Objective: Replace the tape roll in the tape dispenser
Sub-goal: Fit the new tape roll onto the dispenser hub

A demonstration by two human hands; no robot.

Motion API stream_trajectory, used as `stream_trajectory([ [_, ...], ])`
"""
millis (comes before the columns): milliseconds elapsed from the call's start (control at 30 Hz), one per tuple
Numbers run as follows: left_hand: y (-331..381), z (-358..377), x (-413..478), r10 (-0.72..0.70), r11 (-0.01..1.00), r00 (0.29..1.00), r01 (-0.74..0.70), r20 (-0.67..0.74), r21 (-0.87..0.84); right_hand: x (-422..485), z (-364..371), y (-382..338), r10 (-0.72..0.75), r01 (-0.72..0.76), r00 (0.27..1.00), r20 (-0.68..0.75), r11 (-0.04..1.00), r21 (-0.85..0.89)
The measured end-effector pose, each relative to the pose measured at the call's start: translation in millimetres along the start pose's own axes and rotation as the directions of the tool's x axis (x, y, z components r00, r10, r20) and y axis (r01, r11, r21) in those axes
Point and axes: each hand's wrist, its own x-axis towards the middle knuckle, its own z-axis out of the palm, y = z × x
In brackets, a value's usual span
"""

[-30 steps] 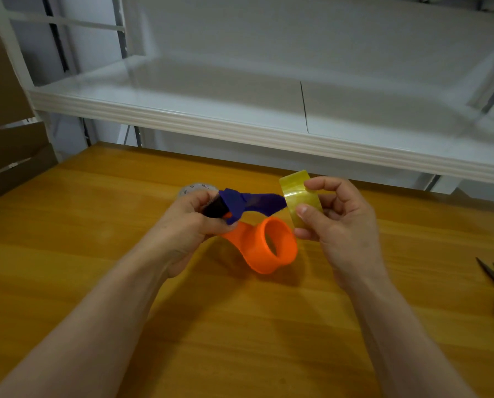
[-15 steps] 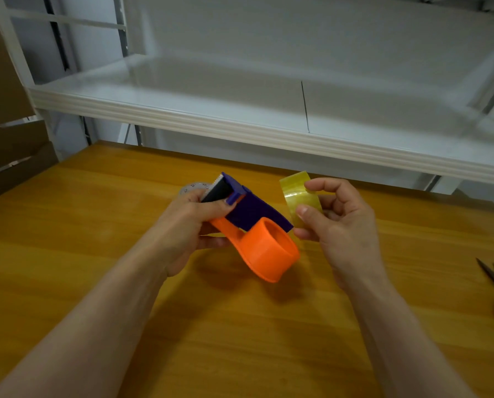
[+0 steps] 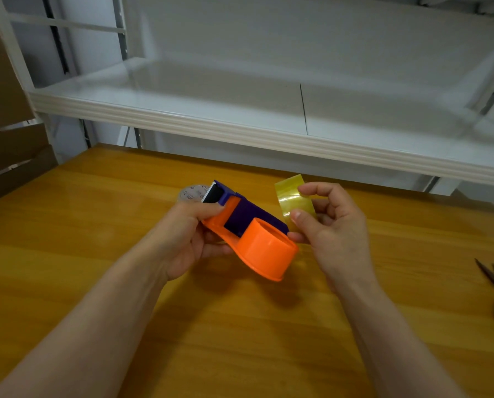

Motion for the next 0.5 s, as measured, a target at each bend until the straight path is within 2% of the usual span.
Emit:
stream_trajectory([
  [133, 1.5, 0.0, -1.1, 0.014, 0.998, 0.999, -0.011, 0.043, -0.062, -4.3, 6.9, 4.0, -0.009, 0.005, 0.999, -0.042, 0.996, -0.092],
  [500, 2.2, 9.5, -3.0, 0.11, 0.99, 0.99, -0.102, 0.084, -0.092, -8.3, 13.3, 4.4, -0.032, 0.019, 0.993, -0.118, 0.994, -0.109],
])
